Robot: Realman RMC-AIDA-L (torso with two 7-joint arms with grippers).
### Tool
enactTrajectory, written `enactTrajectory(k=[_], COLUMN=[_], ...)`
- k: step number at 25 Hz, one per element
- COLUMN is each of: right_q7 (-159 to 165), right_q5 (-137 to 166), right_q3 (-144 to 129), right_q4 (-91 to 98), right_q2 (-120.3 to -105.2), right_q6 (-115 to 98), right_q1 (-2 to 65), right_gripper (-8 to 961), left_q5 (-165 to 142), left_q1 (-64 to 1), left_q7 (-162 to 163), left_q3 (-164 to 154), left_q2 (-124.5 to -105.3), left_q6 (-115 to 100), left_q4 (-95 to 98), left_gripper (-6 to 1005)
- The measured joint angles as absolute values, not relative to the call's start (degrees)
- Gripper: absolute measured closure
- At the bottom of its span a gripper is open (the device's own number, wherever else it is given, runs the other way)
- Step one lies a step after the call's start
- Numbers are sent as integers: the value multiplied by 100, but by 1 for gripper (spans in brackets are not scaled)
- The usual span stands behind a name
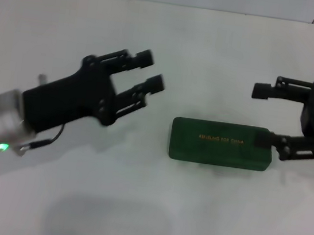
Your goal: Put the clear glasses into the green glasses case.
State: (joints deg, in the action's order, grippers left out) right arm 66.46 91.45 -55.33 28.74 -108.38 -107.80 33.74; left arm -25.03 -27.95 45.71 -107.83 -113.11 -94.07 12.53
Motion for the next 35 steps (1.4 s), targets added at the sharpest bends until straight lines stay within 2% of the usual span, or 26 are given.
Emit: enactTrajectory(k=[10, 14, 17, 20, 25, 35], right_q7=[6599, 6589, 6585, 6584, 6581, 6572], right_q5=[9185, 9184, 9185, 9187, 9190, 9333], right_q3=[-5519, -5530, -5555, -5560, -5566, -5573], right_q4=[2891, 2926, 2981, 3004, 3011, 3026], right_q2=[-10871, -10923, -10950, -10953, -10953, -10987], right_q6=[-10365, -10210, -10143, -10138, -10134, -10135], right_q1=[3419, 3498, 3513, 3515, 3515, 3517], right_gripper=[115, 115, 115, 115, 115, 115], left_q5=[-2464, -2468, -2526, -2617, -2661, -2809], left_q1=[-2467, -2433, -2390, -2423, -2467, -2480], left_q7=[4193, 3949, 3664, 3645, 3644, 3612], left_q3=[-10778, -10687, -10655, -10653, -10677, -10673], left_q2=[-11255, -11310, -11365, -11335, -11308, -11303], left_q6=[-9617, -9565, -9559, -9559, -9583, -9596], left_q4=[1227, 1223, 1219, 1219, 1221, 1231], left_gripper=[430, 399, 293, 187, 110, 110])
